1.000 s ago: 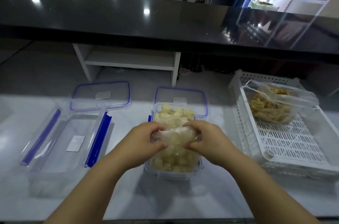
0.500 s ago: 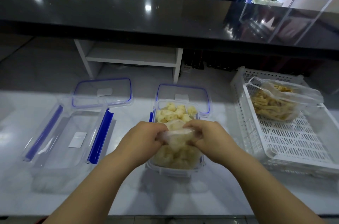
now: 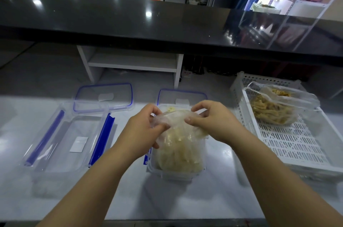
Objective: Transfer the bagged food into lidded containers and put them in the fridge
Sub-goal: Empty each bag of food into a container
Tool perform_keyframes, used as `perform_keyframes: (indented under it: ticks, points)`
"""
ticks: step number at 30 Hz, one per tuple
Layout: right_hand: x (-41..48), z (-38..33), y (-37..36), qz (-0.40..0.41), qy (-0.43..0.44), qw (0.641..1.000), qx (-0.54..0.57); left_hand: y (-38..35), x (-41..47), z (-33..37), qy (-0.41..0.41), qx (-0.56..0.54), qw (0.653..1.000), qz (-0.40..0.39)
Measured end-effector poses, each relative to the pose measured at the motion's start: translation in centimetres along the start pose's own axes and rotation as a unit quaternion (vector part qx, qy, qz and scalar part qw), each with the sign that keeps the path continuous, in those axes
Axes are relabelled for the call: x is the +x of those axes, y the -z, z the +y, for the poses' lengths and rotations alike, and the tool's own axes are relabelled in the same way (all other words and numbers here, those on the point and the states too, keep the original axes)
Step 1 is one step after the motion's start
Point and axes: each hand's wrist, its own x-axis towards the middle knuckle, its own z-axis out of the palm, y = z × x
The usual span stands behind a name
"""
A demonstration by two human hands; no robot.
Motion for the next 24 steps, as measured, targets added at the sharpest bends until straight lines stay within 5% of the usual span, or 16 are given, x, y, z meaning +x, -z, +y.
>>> perform_keyframes:
  ticks: [9, 13, 17, 24]
  points:
    - [-1.0, 2.5, -0.2, -0.103, 0.005, 0.99, 0.099, -0.1, -1.2, -1.4, -0.02, 0.0, 1.0, -0.02]
    - [-0.7, 3.4, -0.7, -0.023, 0.015, 0.996, 0.081, -0.2, -1.5, -1.7, -0.034, 0.051, 0.996, -0.061]
    - [-0.5, 3.3, -1.1, 0.046, 0.018, 0.997, 0.053, -0.2, -1.0, -2.1, -0.056, 0.068, 0.996, 0.003]
    - [0.3, 1.9, -0.2, 0.049, 0.021, 0.998, 0.014, 0.3, -0.4, -2.2, -0.011, 0.011, 0.998, 0.057]
